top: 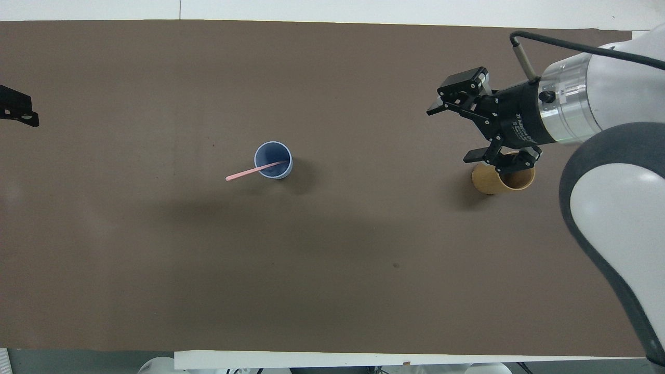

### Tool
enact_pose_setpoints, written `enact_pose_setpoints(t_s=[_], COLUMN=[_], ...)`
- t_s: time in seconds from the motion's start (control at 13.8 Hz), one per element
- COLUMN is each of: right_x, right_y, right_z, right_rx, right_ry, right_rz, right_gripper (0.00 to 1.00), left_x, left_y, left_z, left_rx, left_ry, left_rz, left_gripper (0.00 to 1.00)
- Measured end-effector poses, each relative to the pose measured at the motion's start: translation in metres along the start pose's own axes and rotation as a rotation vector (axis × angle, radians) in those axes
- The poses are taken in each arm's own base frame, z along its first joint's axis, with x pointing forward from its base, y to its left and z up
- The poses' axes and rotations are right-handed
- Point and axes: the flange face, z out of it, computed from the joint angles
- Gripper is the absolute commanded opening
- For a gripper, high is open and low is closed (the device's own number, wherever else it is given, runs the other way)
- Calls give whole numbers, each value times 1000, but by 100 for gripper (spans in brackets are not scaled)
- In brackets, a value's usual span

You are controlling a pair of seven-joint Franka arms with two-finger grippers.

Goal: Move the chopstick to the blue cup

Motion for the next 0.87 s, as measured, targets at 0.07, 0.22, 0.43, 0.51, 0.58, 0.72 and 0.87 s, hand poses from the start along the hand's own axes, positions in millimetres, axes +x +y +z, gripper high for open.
enact_pose_setpoints(t_s=[0.07, 0.22, 0.43, 0.51, 0.58, 0.72, 0.87], right_x=[29, 61, 53, 51, 52, 64, 79], right_y=[34, 80, 71, 70, 73, 85, 97], right_z=[-36, -80, -74, -68, -65, -67, -74], right_rx=[-16, 3, -27, -79, -155, -287, -350], right_ry=[-18, -21, -17, 2, 34, 80, 99], right_rz=[50, 94, 12, -104, -246, -504, -639], right_gripper=[100, 100, 100, 100, 100, 100, 100], left_x=[0, 0, 0, 0, 0, 0, 0], left_y=[0, 0, 0, 0, 0, 0, 0], left_z=[0, 0, 0, 0, 0, 0, 0], left_rx=[0, 0, 0, 0, 0, 0, 0], left_ry=[0, 0, 0, 0, 0, 0, 0], left_rz=[0, 0, 0, 0, 0, 0, 0], left_gripper=[100, 100, 100, 100, 100, 100, 100])
